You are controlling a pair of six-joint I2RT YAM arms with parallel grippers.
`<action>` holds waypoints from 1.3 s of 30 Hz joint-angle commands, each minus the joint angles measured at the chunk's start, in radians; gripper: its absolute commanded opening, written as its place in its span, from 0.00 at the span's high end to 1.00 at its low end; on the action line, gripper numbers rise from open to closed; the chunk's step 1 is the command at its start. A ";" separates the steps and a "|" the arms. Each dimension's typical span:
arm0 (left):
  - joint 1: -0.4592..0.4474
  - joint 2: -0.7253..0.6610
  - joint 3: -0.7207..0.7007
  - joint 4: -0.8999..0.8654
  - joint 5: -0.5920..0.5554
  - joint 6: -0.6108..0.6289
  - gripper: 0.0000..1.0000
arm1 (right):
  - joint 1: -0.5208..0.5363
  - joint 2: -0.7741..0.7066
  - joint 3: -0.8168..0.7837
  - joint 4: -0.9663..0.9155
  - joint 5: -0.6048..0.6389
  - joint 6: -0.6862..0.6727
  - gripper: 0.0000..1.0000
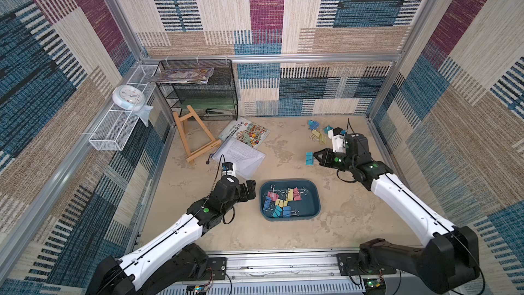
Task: Put the binder clips in the storage box
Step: Place the binder clip in the storage box.
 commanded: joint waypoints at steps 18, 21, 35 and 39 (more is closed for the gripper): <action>0.000 0.014 -0.023 0.068 0.032 -0.040 0.02 | 0.416 0.056 -0.117 -0.279 0.321 0.048 1.00; 0.000 0.022 -0.021 0.076 0.039 -0.042 0.02 | 0.429 0.068 -0.153 -0.223 0.290 0.072 1.00; 0.000 0.030 -0.010 0.066 0.045 -0.038 0.02 | 0.439 0.069 -0.160 -0.140 0.361 0.136 0.67; 0.000 0.037 0.004 0.060 0.045 -0.026 0.02 | 0.380 -0.029 -0.124 -0.112 0.581 0.170 0.50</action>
